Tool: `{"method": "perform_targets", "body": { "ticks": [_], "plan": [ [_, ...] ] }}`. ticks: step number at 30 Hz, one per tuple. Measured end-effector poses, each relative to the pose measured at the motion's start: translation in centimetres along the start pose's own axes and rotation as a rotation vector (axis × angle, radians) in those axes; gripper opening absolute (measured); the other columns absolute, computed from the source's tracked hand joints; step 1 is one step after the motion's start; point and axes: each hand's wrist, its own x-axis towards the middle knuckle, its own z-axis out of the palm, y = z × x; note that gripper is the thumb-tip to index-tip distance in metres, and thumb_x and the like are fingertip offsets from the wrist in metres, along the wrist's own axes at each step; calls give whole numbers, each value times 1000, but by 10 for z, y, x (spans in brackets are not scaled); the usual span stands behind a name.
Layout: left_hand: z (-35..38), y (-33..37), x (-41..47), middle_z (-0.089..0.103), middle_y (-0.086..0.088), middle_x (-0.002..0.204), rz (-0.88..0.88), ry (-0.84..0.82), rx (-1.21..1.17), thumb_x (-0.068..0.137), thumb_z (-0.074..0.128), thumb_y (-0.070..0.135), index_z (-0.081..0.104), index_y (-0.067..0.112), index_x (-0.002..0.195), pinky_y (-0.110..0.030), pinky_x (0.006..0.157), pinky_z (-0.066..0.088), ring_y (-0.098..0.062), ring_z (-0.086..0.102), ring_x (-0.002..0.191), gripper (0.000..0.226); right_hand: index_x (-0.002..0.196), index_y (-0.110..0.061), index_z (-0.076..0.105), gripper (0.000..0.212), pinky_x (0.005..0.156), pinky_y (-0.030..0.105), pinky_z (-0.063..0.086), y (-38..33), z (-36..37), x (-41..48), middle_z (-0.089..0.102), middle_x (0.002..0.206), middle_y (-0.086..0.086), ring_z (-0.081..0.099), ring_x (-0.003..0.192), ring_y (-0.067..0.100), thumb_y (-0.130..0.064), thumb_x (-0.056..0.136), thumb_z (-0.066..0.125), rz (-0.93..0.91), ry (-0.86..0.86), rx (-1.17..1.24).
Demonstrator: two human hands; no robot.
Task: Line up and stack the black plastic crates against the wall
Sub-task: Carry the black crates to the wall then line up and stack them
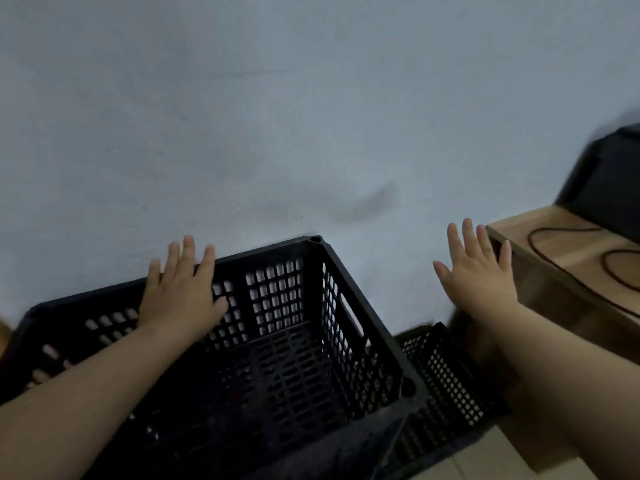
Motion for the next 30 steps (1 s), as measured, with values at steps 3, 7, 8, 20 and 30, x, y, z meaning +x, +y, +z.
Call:
{"method": "perform_targets", "body": {
  "ticks": [3, 7, 8, 20, 30],
  "plan": [
    [-8, 88, 16, -24, -11, 155, 95, 47, -75, 91, 38, 47, -12, 20, 148, -45, 116, -5, -27, -19, 143, 80, 148, -23, -11, 67, 115, 48, -10, 58, 19, 9, -17, 158, 1, -16, 144, 18, -47, 95, 22, 39, -47, -34],
    [-4, 219, 35, -26, -11, 154, 182, 70, -128, 91, 38, 46, -14, 20, 147, -43, 115, -8, -27, -21, 142, 81, 147, -23, -14, 66, 114, 47, -13, 139, 51, 29, -19, 157, 0, -19, 143, 16, -46, 96, 21, 38, -147, -74],
    [0, 252, 41, -27, -10, 154, 189, 58, -139, 92, 38, 45, -16, 20, 147, -43, 115, -10, -26, -23, 142, 81, 147, -23, -15, 66, 114, 47, -14, 161, 59, 36, -20, 156, -1, -20, 143, 16, -46, 96, 21, 23, -167, -83],
    [250, 416, 10, -36, -2, 140, -48, -318, -58, 94, 33, 33, -14, 17, 147, -34, 95, -38, -22, -21, 143, 73, 135, -24, -31, 66, 114, 47, -11, 324, 229, 73, -35, 143, -2, -32, 130, 13, -44, 96, 18, -165, -516, -198],
    [472, 398, -17, -11, -11, 156, -195, -489, 99, 90, 45, 39, -4, 16, 148, -34, 104, -28, -26, -5, 145, 79, 147, -19, 10, 80, 111, 45, 6, 347, 468, 66, 10, 156, 2, 12, 143, 18, -36, 84, 56, -343, -561, -229]
  ]
}}
